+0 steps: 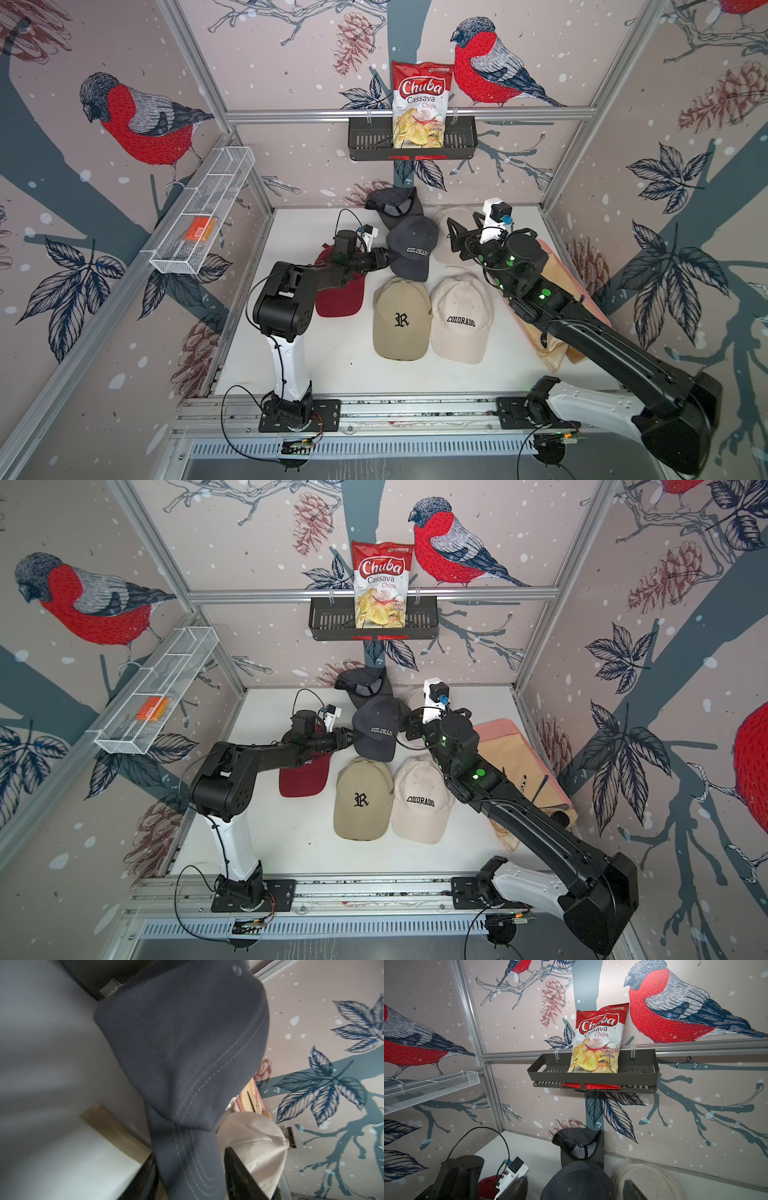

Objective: Open the adjustable buckle of the baseball cap
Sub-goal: Place the baseball cap at the center of the board.

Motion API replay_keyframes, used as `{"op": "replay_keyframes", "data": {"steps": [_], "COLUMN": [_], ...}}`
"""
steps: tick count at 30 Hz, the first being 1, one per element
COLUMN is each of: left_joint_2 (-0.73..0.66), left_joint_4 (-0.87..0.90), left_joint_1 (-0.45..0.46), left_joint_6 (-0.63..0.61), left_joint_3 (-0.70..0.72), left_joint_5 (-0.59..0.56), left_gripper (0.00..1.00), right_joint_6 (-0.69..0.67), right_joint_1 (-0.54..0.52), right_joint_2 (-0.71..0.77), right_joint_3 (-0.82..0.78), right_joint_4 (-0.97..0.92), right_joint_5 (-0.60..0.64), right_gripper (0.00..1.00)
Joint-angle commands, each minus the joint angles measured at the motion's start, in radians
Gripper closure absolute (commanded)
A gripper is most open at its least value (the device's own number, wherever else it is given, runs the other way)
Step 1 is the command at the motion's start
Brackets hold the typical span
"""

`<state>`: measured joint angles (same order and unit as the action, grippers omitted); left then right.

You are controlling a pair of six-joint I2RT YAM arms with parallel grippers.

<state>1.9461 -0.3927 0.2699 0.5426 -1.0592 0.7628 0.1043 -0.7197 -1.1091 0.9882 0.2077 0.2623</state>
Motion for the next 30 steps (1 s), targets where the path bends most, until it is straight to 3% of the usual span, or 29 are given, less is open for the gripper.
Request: {"op": "replay_keyframes", "data": {"steps": [1,11,15,20,24,30], "left_joint_2": [-0.029,-0.143,-0.156,-0.040,0.111,0.282], "left_joint_4": [0.214,0.477,0.547,0.525,0.478,0.344], "left_joint_1": [-0.001,-0.001,-0.003,-0.018,-0.034,-0.042], "left_joint_6": [-0.141,-0.266,-0.307,-0.288,-0.233,-0.132], "left_joint_3": [-0.030,-0.120,-0.229,-0.425,-0.587,-0.698], "left_joint_5": [-0.118,-0.329,-0.449,-0.515,-0.499,-0.491], "left_gripper": [0.43,0.39,0.37,0.37,0.38,0.38], "right_joint_6": [0.005,-0.012,-0.010,0.001,0.000,-0.005], "right_joint_1": [0.003,0.039,0.068,0.079,0.082,0.105], "right_joint_2": [-0.005,-0.001,-0.014,-0.051,-0.071,-0.101], "right_joint_3": [0.001,0.004,0.010,0.030,0.038,0.058], "right_joint_4": [0.025,0.007,0.006,0.008,0.006,-0.023], "right_joint_5": [-0.017,-0.029,-0.049,-0.075,-0.075,-0.088], "right_gripper": [0.24,0.24,0.24,0.24,0.24,0.24]}}
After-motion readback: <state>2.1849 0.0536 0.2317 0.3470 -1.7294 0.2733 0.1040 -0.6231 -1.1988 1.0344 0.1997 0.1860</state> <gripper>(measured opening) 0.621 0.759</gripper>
